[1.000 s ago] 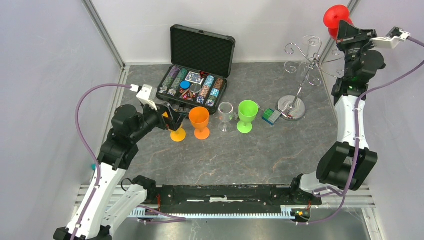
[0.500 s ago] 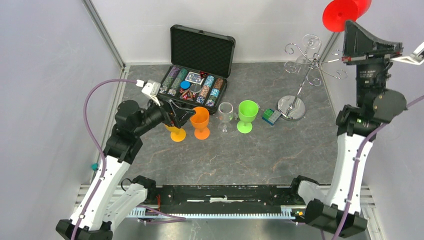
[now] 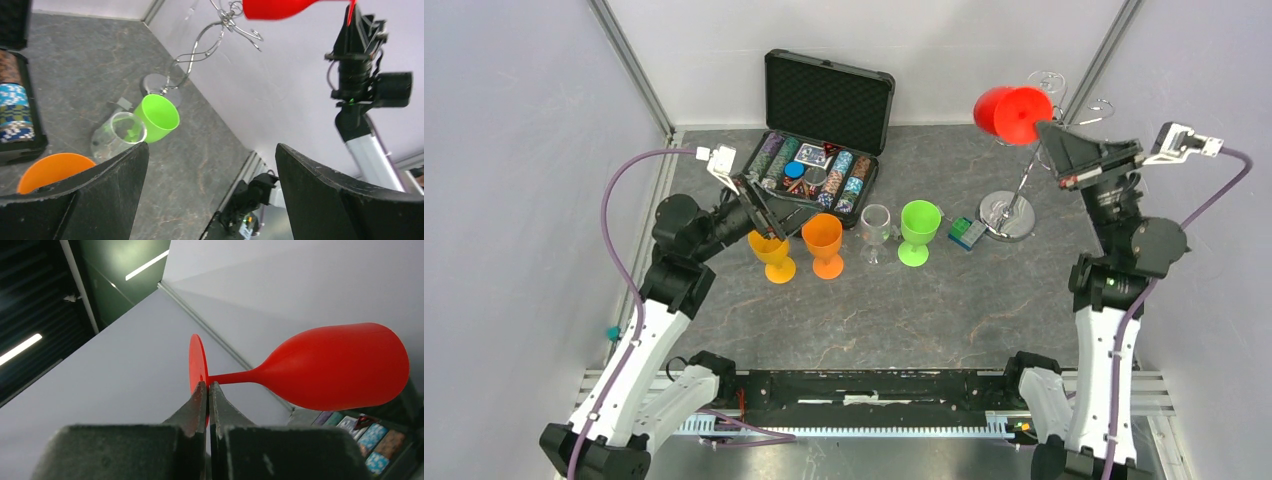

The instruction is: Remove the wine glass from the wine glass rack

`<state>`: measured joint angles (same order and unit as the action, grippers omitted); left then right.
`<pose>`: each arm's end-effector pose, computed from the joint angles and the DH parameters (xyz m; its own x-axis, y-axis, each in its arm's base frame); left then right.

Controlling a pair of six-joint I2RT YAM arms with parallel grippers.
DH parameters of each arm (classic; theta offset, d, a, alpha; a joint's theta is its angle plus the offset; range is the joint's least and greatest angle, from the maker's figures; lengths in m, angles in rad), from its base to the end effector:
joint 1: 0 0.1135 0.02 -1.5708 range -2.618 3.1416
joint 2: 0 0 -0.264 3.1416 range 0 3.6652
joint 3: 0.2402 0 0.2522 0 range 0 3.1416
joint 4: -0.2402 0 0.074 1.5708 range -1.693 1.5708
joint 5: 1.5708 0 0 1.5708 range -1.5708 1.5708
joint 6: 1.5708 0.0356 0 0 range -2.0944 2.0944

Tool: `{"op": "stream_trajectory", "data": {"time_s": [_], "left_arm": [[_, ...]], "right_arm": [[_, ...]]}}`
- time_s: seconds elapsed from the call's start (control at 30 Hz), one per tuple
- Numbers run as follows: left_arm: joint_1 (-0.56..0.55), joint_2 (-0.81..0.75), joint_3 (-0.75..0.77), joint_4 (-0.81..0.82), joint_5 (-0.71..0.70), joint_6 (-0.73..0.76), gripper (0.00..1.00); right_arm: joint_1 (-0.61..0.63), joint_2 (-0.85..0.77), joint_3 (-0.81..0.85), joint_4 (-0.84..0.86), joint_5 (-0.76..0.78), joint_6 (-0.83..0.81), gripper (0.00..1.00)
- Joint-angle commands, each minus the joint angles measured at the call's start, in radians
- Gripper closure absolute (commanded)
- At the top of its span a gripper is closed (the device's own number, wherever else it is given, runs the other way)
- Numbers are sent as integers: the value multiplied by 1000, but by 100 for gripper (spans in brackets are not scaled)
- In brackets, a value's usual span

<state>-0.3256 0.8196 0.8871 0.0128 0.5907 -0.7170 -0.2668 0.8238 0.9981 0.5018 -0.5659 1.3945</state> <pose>0.1674 -0.0775 0.3911 -0.4629 -0.4197 -0.7807 0.6467 0.4424 -0.6213 0.1523 -0.0218 0.4739 -0.0722 0.8812 -0.4671 -0.6260 0.3246 0.7091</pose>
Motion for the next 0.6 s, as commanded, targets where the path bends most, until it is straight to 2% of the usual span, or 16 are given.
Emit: {"op": "stream_trajectory", "data": {"time_s": [0.0,0.13,0.33,0.57], "left_arm": [[5,22,-18,162,76,-194,0],[3,55,-35,250,106,-314,0],[-53,157,-80,544,120,-542,0],[-204,365,21,636,66,-538,0]], "right_arm": [[33,-126,-82,48,-44,161,100],[64,-199,-174,64,-58,259,100],[96,-295,-315,67,-69,378,100],[133,-311,-427,166,-71,487,100]]}}
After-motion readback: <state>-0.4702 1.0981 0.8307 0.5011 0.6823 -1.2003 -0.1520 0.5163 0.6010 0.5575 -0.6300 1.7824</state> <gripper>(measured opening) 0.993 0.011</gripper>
